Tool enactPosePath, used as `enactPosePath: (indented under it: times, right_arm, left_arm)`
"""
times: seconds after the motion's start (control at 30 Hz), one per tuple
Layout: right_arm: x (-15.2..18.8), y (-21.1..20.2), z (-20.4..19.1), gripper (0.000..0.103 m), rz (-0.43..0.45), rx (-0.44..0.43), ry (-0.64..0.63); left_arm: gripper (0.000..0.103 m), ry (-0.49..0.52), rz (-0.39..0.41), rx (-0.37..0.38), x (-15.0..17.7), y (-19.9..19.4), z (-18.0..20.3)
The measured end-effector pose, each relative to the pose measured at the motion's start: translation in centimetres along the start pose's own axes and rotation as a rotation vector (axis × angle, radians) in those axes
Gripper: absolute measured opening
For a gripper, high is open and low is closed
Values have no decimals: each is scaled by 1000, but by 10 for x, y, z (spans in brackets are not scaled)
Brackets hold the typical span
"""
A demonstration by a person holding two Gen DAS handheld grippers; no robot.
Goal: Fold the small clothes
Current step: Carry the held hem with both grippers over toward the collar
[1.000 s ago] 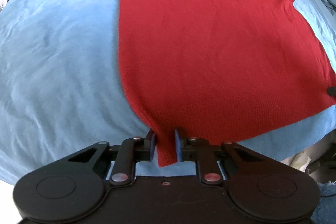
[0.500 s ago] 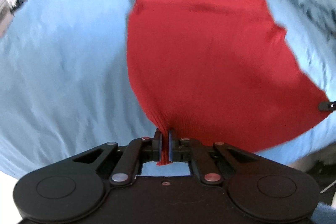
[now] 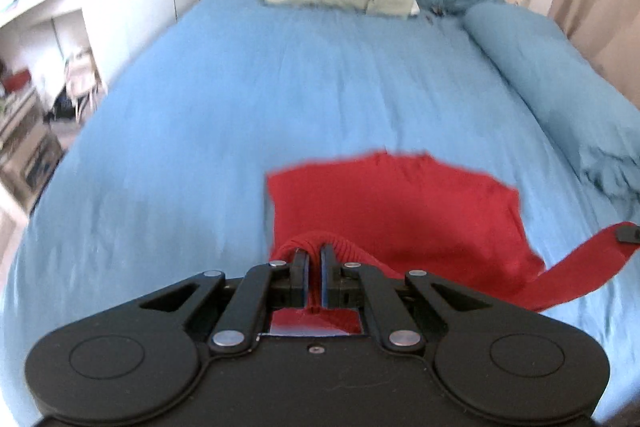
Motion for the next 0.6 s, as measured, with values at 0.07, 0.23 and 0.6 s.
enactPosePath:
  times: [0.07,0.23,0.6]
  right_arm:
    - [-26,17,-5,23,23,2,-12]
    - [-86,90,-5,23,77,24,-18]
    - [-155,285,50,23,129,100,38]
  left_arm:
    - [5,-12,26,-8,-22,28,-4]
    - [5,-84,51,-44,-57,120,-24]
    - [5,-113,7,-144,-55,290,-28]
Point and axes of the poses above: each gripper's, at about its wrist camera, not at the fingertips, and y roughly the way its jaws point, z to its right, x to its underside, the point moved 5 cm from there along y, roughly the way its jaws point, and after that the axes turned 13 degrees about y, right-handed, at the moved point
